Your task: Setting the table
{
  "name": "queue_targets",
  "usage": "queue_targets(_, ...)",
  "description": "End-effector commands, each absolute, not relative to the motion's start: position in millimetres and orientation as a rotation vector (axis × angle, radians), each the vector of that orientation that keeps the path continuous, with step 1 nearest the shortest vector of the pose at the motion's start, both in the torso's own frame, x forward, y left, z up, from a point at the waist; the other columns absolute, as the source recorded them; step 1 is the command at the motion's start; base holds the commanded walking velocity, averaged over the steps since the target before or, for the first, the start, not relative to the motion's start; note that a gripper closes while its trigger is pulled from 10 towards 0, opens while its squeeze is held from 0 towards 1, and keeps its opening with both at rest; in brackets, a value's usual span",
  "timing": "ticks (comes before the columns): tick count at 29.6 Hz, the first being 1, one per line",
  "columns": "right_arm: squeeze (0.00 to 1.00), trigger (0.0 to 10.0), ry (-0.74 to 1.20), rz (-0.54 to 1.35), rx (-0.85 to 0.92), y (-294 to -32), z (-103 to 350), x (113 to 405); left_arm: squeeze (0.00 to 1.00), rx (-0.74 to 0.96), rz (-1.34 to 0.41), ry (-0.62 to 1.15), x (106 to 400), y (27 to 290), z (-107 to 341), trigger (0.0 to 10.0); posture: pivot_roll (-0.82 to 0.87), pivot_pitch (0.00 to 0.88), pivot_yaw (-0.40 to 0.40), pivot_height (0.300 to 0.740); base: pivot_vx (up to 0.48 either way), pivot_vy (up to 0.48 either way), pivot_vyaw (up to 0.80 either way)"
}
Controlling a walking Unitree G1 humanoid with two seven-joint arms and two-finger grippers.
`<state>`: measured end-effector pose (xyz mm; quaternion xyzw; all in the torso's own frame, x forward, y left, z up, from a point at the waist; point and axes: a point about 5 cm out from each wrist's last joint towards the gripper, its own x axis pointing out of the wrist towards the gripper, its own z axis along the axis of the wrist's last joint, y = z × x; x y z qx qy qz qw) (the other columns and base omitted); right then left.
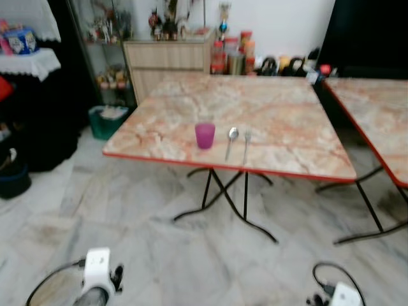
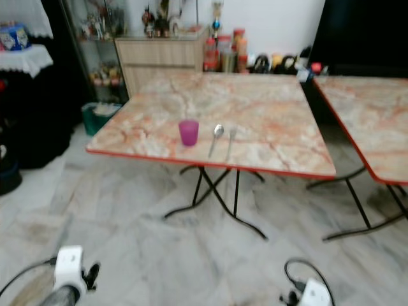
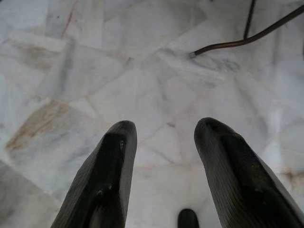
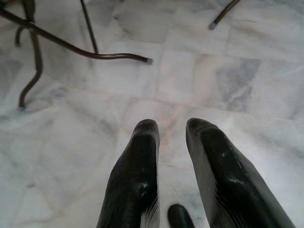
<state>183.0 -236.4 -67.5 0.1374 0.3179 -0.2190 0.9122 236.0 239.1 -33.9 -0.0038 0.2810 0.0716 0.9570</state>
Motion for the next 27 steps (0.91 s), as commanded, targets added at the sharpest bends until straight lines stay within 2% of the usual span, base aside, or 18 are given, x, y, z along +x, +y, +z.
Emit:
queue_targets(1,0.0,10.0,0.669,-0.466,0.277,-242.3,-68.3,179.1,0.0,-0.003,0.109,0.546,244.6,230.4,-29.8,10.0,0.01,0.0,0.015,0.74,0.0,0.0,-0.8)
queue_targets(13,0.0,10.0,0.676,-0.471,0.277,-240.3,-69.6,177.8,0.0,0.008,0.058,0.492,258.0,218.8,-20.9,10.0,0.02,0.0,0.017,0.74,0.298,0.0,-0.07)
queue_targets(18,0.0,10.0,0.68,-0.467,0.281,-239.6,-70.0,177.7,0.0,0.007,0.051,0.488,259.0,216.3,-20.6,10.0,0.01,0.0,0.014,0.74,0.331,0.0,-0.42)
queue_targets(27,0.0,10.0,0.689,-0.46,0.257,-240.5,-70.3,176.7,0.0,0.003,0.055,0.492,254.9,216.5,-23.3,10.0,0.02,0.0,0.009,0.74,0.333,0.0,0.0)
